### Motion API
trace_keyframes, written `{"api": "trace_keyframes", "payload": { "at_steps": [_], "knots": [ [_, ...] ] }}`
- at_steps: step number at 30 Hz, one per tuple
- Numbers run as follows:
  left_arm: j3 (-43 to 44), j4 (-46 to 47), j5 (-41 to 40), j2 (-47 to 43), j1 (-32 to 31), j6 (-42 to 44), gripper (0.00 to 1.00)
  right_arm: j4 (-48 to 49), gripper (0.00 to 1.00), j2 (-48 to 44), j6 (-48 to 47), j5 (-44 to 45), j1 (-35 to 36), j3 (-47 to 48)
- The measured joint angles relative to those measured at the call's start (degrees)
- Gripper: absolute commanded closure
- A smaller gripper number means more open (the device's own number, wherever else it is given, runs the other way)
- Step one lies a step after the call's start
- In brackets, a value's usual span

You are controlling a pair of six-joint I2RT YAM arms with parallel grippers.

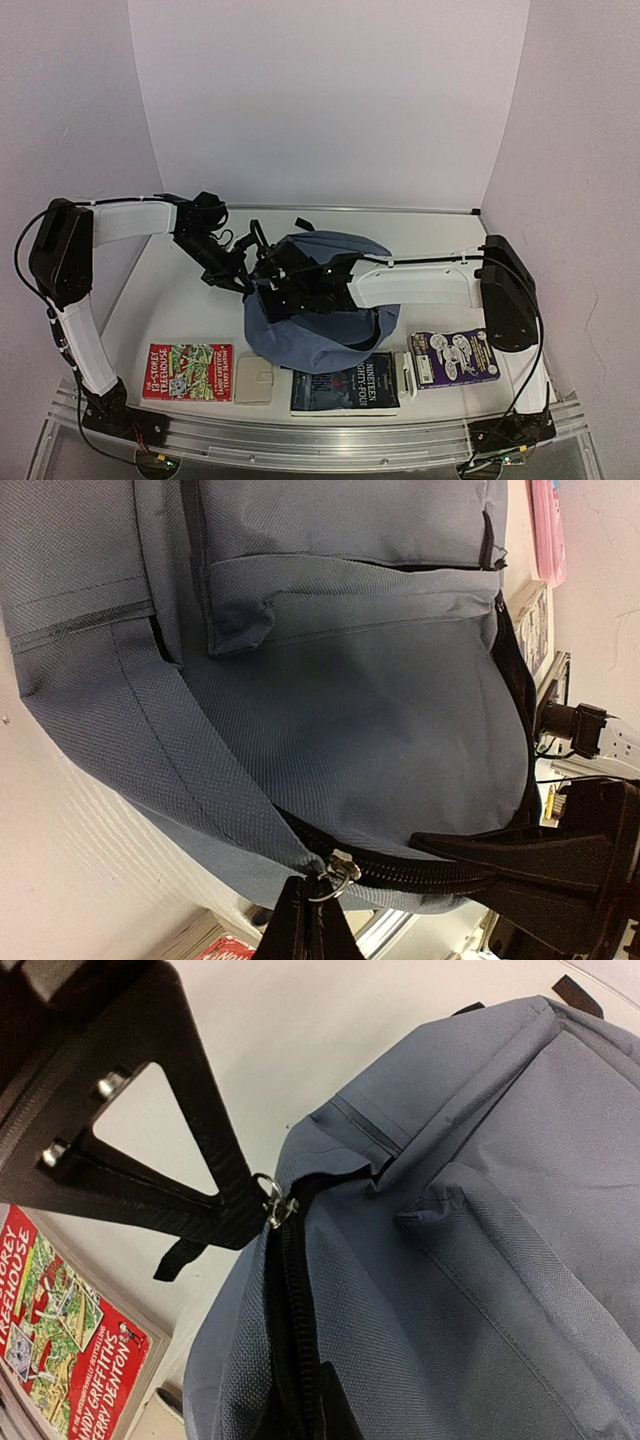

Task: Pack the student bag
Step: Unzip the student bag at the center of the board.

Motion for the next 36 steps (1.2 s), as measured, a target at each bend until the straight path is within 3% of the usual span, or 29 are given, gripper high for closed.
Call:
{"api": "trace_keyframes", "payload": {
  "at_steps": [7,16,34,35,36],
  "knots": [
    [0.00,-0.80,-0.96,0.56,0.13,-0.22,1.00,1.16,1.00,-1.43,-2.93,-1.81,0.49,-2.26],
    [0.21,-3.92,4.46,1.63,0.83,-0.46,1.00,3.24,1.00,-7.94,-3.41,-0.69,2.37,-9.39],
    [0.57,-5.82,6.59,1.76,0.92,-0.37,1.00,4.13,1.00,-10.96,-2.04,1.86,3.76,-12.51],
    [0.57,-5.82,6.64,1.76,0.92,-0.35,1.00,4.14,0.97,-11.02,-1.89,2.05,3.79,-12.60],
    [0.57,-5.79,6.90,1.74,0.92,-0.31,0.99,4.18,0.87,-11.05,-1.73,2.33,3.86,-12.69]
  ]
}}
